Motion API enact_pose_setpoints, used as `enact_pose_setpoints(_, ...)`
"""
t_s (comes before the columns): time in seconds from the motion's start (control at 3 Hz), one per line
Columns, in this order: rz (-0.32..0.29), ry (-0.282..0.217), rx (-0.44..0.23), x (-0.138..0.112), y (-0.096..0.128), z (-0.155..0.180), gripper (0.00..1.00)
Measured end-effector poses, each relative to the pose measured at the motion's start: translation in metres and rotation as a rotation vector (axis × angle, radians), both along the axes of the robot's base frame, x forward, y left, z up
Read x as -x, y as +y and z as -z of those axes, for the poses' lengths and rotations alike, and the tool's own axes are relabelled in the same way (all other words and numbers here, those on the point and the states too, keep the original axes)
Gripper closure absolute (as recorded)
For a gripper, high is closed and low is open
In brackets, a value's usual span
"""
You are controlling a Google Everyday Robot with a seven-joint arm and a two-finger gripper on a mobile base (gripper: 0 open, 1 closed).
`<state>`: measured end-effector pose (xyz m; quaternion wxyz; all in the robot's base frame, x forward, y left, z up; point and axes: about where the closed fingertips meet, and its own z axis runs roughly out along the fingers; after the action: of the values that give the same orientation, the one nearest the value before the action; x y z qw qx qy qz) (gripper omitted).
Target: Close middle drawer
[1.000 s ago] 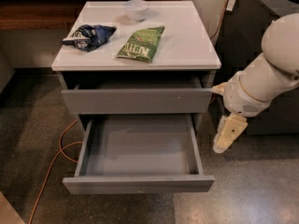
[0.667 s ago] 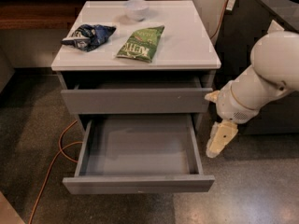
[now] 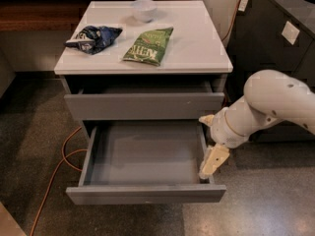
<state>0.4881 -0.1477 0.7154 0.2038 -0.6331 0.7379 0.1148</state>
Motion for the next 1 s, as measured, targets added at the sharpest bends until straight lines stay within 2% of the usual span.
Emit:
enact_pose_setpoints(0.67, -0.057, 0.040, 0.002, 0.001, 0.026, 0.072, 0.00)
enact_pose_setpoints(1.0, -0.076, 0.051, 0.004, 0.003, 0.034, 0.094, 0.00)
